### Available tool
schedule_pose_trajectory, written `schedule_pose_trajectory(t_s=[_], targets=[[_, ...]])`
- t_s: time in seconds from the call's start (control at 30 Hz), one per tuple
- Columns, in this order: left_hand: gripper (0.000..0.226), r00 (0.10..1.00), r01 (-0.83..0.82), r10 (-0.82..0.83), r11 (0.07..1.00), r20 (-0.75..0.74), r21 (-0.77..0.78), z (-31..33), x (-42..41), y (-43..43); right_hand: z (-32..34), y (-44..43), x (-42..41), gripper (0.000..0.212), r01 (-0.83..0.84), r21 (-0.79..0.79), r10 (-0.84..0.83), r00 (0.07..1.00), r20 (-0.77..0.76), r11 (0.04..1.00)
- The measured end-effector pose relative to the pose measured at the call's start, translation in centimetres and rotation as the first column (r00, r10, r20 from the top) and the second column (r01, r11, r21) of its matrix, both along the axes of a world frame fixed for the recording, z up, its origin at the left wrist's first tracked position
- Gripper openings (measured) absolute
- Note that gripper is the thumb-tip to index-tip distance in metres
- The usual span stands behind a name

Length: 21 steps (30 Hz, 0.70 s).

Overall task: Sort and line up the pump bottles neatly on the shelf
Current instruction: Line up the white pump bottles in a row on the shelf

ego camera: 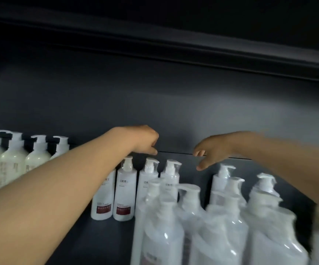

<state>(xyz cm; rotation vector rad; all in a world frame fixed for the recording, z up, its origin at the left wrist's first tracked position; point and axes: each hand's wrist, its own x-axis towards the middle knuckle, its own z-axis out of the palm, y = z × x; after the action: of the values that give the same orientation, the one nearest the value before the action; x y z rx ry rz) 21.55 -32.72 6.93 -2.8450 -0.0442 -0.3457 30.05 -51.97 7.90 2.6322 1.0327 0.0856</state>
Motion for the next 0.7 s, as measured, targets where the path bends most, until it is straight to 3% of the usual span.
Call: schedule_pose_trajectory(t_s=[0.1, 0.23, 0.33, 0.47, 0.7], targets=[[0.038, 0.998, -0.028, 0.027, 1.0, 0.06, 0.01, 1.3, -3.6, -3.7, 0.9, -3.7, -2.9, 0.057, 0.013, 0.022, -0.017, 0.986, 0.163, 1.0], [0.036, 0.986, -0.028, 0.047, 0.993, 0.16, -0.115, 2.4, -8.6, -9.6, 1.3, -9.6, -7.4, 0.05, -0.049, 0.179, 0.001, 0.965, 0.261, 0.983], [0.035, 0.976, -0.013, 0.045, 0.989, 0.215, -0.149, 2.1, -11.1, -13.9, 1.5, -13.6, -11.1, 0.05, -0.092, 0.204, 0.019, 0.942, 0.334, 0.975], [0.032, 0.966, 0.015, 0.021, 0.99, 0.256, -0.139, 0.9, -13.0, -18.9, 2.1, -17.9, -14.5, 0.053, -0.148, 0.274, 0.047, 0.938, 0.342, 0.95], [0.028, 0.953, 0.031, -0.008, 0.997, 0.303, -0.072, 0.3, -12.7, -24.3, 0.9, -23.4, -14.9, 0.051, -0.076, 0.279, -0.02, 0.945, 0.325, 0.957]])
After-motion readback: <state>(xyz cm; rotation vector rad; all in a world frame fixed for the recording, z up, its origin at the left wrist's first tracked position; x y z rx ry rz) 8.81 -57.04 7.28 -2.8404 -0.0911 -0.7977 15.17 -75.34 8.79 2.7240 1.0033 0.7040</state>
